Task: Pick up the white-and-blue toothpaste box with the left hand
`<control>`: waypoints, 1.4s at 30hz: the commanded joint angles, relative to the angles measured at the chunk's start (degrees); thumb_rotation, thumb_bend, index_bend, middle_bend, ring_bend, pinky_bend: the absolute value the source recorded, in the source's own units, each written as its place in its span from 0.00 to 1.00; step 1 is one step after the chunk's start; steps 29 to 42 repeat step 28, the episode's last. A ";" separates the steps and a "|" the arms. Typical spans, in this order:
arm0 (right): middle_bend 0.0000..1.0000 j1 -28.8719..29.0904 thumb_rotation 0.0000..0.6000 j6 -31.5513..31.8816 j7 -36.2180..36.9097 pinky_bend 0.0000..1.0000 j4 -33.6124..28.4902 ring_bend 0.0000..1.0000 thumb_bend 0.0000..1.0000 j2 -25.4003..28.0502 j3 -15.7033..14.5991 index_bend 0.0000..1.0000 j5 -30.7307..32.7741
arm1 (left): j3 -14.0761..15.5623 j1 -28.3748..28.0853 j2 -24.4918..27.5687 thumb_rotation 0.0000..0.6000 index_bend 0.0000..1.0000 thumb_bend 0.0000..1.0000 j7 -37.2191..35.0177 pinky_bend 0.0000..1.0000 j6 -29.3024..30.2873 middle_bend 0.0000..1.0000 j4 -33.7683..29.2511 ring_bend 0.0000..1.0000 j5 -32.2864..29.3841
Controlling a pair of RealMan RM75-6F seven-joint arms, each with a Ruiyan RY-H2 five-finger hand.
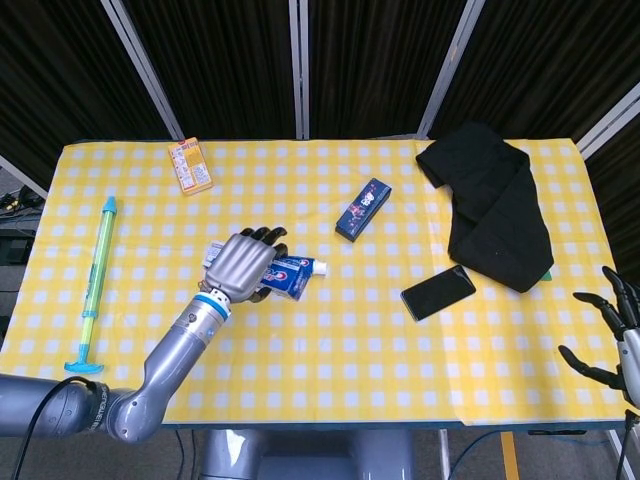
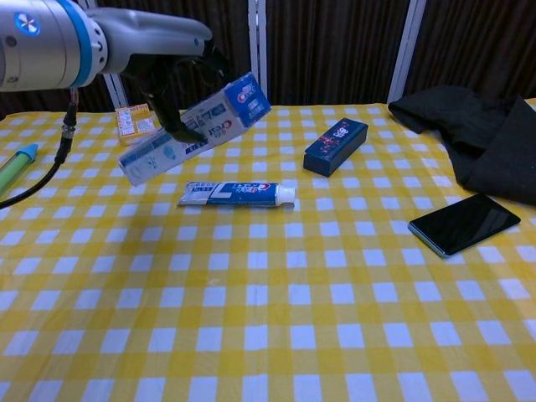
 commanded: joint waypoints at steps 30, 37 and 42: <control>0.00 2.47 1.00 -7.18 -15.97 0.00 0.87 0.00 0.08 -4.27 -2.09 0.16 1.56 | 24.81 43.43 1.01 1.00 0.00 0.20 -27.56 0.00 31.24 0.00 18.63 0.00 47.68; 0.00 2.47 1.00 -7.18 -15.97 0.00 0.87 0.00 0.08 -4.27 -2.09 0.16 1.56 | 24.81 43.43 1.01 1.00 0.00 0.20 -27.56 0.00 31.24 0.00 18.63 0.00 47.68; 0.00 2.47 1.00 -7.18 -15.97 0.00 0.87 0.00 0.08 -4.27 -2.09 0.16 1.56 | 24.81 43.43 1.01 1.00 0.00 0.20 -27.56 0.00 31.24 0.00 18.63 0.00 47.68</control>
